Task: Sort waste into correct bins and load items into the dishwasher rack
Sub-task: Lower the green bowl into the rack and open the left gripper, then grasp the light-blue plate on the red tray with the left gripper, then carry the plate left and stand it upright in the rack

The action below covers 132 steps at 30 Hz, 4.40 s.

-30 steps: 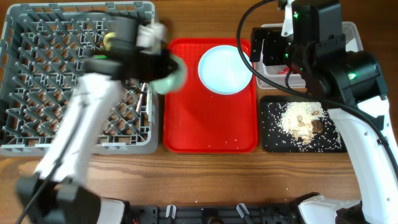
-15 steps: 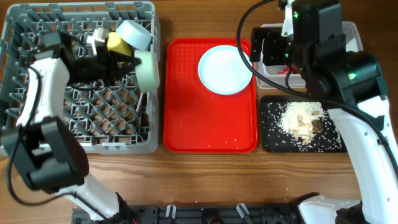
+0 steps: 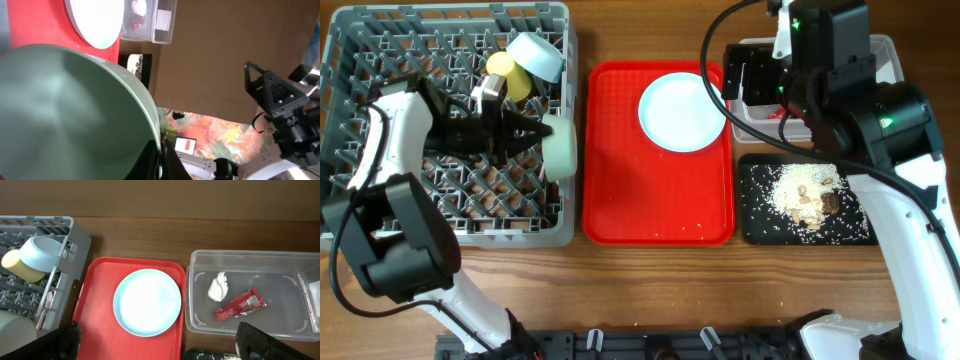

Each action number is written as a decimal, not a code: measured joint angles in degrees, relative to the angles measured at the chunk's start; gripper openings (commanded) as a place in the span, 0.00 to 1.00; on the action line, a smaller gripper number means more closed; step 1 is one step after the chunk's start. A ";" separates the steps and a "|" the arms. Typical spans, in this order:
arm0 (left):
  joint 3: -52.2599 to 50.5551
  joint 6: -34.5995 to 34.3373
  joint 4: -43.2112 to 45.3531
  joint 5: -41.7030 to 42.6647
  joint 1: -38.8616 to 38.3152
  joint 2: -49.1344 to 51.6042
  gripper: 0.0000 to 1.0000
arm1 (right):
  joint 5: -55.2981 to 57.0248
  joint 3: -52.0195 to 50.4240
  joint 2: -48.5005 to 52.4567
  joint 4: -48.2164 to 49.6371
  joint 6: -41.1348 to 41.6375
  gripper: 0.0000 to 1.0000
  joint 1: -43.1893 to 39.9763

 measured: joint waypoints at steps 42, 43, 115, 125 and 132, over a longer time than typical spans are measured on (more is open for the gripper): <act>-4.55 -8.63 8.50 -8.63 15.19 -4.90 1.00 | 0.00 0.00 0.00 0.00 0.00 1.00 0.00; -3.37 -10.43 9.81 -8.94 15.17 -6.49 1.00 | 0.00 0.00 0.00 0.00 0.00 1.00 0.00; 6.93 -43.98 41.13 -108.48 -23.37 -36.24 0.04 | -0.04 0.00 0.00 0.00 0.00 1.00 0.00; 5.55 -35.10 41.33 -128.93 -20.76 -23.08 0.04 | -0.04 0.00 0.00 0.00 0.00 1.00 0.00; 5.53 -30.91 35.56 -134.90 -22.40 -14.05 0.04 | -0.04 0.00 0.00 0.00 0.00 1.00 0.00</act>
